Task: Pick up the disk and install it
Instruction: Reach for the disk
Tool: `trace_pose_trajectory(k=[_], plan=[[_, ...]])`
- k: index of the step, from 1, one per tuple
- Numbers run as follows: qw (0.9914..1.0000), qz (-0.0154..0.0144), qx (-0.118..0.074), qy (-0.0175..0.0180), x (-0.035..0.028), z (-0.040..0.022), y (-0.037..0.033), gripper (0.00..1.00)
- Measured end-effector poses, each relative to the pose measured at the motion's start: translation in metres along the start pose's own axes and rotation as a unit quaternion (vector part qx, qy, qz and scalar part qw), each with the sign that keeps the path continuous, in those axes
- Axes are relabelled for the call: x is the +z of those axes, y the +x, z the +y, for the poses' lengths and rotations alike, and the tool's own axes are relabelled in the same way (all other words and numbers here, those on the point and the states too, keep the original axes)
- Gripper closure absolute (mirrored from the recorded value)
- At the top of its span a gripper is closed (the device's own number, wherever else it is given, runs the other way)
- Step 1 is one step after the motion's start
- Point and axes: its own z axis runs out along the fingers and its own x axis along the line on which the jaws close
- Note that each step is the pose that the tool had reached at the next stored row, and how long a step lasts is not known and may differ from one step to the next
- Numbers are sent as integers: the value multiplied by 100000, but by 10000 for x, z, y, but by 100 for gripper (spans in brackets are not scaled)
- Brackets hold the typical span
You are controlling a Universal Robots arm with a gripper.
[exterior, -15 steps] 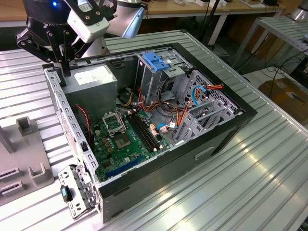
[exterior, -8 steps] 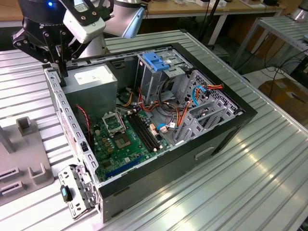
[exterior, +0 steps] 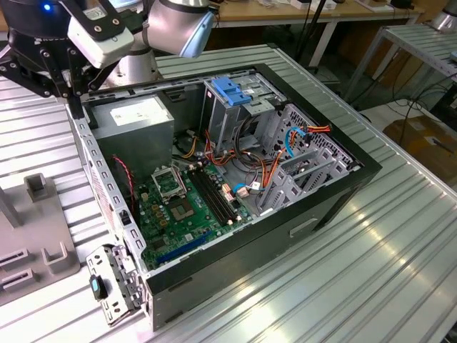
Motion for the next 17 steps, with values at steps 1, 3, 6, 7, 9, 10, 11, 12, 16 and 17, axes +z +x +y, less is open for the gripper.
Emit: trace_pose_trajectory(k=[1, 3, 6, 7, 9, 10, 11, 12, 16, 17], plan=[[100000, -2, 4, -4, 0, 0, 10, 89], [100000, 1, 2, 1, 0, -1, 23, 89], [100000, 1, 3, -1, -1, -2, 36, 89], [100000, 0, 1, -3, 0, -3, 36, 89], [100000, 0, 4, 1, -1, -3, 37, 89], [100000, 0, 2, -2, 0, -3, 37, 89], [100000, 2, 4, 0, -1, -3, 38, 89], [100000, 3, 5, 0, -1, -3, 38, 89], [100000, -1, 7, 0, -1, -4, 61, 89], [100000, 1, 7, 2, -2, -5, 72, 89]])
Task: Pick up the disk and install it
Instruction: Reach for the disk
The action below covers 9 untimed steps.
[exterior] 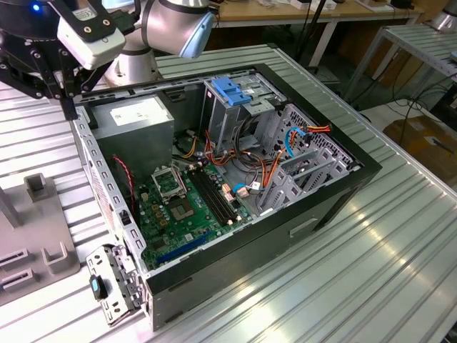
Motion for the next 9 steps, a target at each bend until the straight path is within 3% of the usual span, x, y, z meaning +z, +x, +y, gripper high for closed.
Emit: trace_pose_trajectory(k=[9], plan=[[100000, -3, -4, -5, -3, -10, 136, 89]])
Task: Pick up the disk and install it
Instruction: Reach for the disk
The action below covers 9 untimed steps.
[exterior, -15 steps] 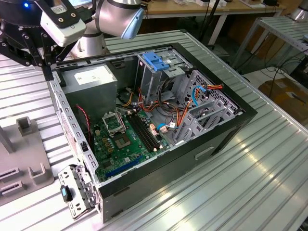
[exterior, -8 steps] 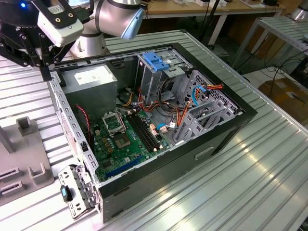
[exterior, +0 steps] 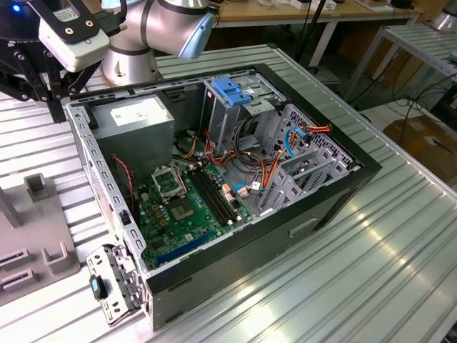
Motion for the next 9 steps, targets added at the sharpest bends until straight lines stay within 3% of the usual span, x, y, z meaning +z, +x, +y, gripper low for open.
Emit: trace_pose_trajectory(k=[9], plan=[[100000, 0, -1, 1, -1, -2, 22, 89]])
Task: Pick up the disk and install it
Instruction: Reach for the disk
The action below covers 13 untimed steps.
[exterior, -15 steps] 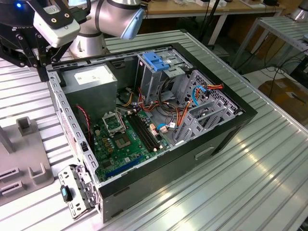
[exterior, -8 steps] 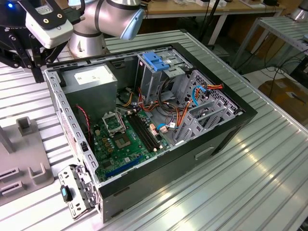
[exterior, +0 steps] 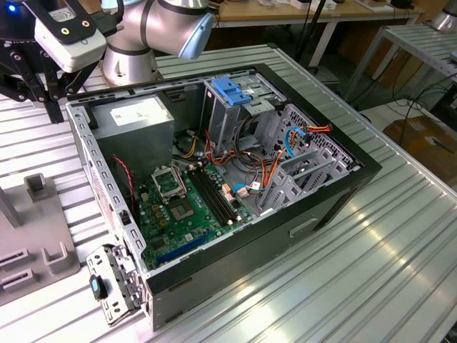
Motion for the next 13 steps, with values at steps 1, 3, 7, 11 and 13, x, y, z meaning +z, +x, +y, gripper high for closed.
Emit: trace_pose_trajectory(k=[1, 3, 7, 11, 13], plan=[[100000, 1, -1, -2, 0, 0, 0, 89], [100000, 1, 2, 1, 0, 0, 2, 89], [100000, -2, 5, 1, -1, -2, 27, 89], [100000, 0, 2, 1, -3, -8, 119, 89], [100000, 1, -3, 2, -3, -8, 120, 89]])
